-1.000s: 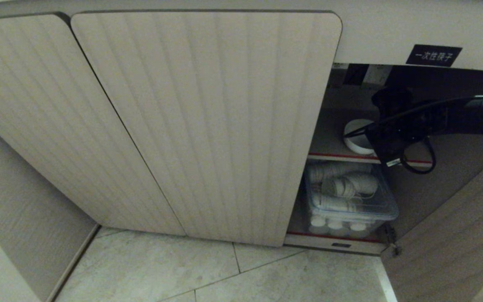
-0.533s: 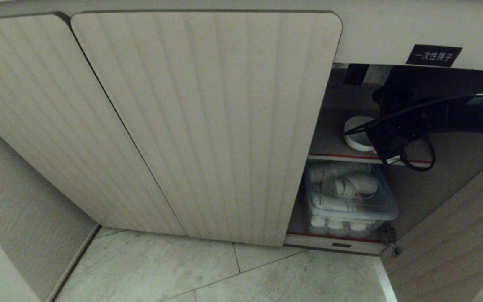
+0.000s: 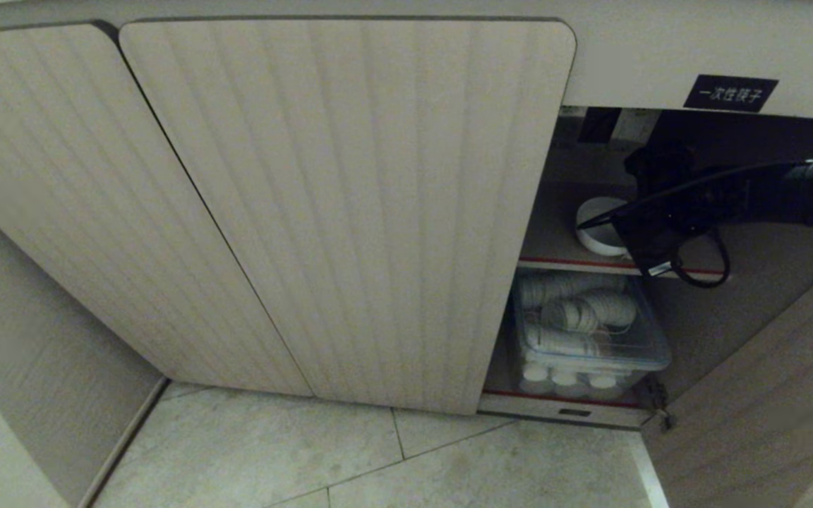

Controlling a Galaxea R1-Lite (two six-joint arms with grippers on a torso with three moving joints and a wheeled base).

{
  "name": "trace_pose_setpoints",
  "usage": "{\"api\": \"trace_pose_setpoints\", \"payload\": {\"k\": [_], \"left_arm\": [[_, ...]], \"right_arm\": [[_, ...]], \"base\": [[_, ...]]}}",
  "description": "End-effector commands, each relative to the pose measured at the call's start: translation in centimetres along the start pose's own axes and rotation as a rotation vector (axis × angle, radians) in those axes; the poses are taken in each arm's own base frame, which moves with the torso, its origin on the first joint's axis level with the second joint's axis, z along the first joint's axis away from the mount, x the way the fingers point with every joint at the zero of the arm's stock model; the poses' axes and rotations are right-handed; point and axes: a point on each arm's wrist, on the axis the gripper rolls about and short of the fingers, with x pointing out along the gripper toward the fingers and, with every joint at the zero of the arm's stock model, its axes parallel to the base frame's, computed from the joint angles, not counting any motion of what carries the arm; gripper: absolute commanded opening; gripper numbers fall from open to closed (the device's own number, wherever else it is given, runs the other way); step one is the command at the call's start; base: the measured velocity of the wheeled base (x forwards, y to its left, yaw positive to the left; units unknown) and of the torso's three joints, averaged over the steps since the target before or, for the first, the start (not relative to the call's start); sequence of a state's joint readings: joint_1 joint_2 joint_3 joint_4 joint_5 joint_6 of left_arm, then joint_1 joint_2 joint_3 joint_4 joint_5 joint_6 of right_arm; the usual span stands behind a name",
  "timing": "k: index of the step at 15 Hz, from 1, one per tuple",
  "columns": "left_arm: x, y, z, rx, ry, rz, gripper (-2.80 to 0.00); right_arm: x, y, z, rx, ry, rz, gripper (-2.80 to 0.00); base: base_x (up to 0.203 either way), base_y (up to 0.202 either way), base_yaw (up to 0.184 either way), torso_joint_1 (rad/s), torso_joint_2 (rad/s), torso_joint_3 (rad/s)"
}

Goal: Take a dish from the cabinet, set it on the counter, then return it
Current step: Put it back into the cabinet

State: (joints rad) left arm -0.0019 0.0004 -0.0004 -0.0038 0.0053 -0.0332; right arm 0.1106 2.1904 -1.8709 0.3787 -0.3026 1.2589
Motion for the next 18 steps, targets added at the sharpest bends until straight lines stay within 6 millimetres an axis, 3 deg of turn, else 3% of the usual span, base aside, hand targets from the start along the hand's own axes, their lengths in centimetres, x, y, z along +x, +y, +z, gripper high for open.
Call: {"api": "trace_pose_setpoints", "payload": {"k": [1, 18], "left_arm": [[0.0, 0.0, 0.0, -0.001, -0.001, 0.001, -2.8], [-0.01, 0.0, 0.03, -0.001, -0.002, 0.001, -2.8]], "right_arm": [[0.18, -0.03, -0.07, -0.01, 0.004, -0.003, -2.8], [0.34, 0.43, 0.39, -0.106, 0.115, 0.06, -2.8]], "base": [[0.0, 0.0, 0.0, 0.0, 0.0, 0.0], [0.0, 0.0, 0.0, 0.0, 0.0, 0.0]]}}
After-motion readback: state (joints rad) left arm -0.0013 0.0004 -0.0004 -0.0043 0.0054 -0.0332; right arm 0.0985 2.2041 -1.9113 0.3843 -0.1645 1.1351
